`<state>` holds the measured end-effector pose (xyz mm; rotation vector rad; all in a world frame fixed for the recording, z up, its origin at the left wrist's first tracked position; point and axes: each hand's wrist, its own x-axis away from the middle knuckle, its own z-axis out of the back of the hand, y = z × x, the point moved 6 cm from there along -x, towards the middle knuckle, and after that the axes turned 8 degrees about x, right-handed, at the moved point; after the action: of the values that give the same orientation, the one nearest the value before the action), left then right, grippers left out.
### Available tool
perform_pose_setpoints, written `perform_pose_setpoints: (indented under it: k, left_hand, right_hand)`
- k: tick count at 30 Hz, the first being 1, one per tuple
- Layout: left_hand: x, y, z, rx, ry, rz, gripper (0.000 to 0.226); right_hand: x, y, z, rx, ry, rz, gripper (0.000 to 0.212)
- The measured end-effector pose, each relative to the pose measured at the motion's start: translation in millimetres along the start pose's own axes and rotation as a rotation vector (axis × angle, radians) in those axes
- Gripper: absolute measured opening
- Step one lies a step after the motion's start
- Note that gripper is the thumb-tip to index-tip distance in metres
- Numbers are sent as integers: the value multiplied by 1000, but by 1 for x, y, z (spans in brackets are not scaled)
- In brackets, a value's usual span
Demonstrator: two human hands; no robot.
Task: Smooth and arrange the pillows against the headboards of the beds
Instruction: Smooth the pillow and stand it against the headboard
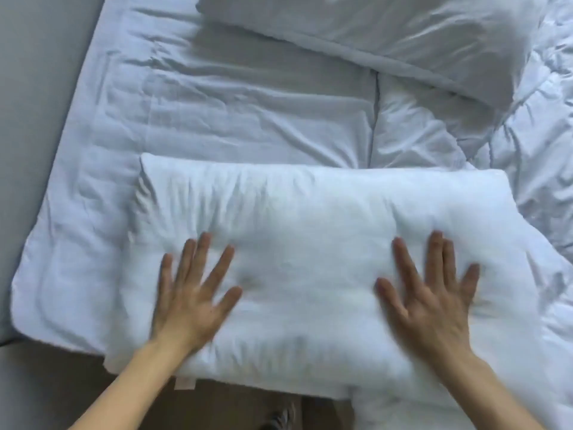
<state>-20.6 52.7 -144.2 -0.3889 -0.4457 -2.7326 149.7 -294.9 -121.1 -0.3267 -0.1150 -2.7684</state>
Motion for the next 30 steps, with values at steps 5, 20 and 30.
perform_pose_setpoints:
  k: [5, 20, 30]
  left_hand:
    - [129, -75, -45, 30, -149, 397, 74]
    - [-129, 69, 66, 171, -35, -134, 67]
    - [-219, -36, 46, -12, -79, -45, 54]
  right_hand:
    - [133, 67, -65, 37, -335, -269, 89]
    - [-100, -115, 66, -258, -38, 213, 64]
    - [-229, -14, 7, 102, -300, 333, 28]
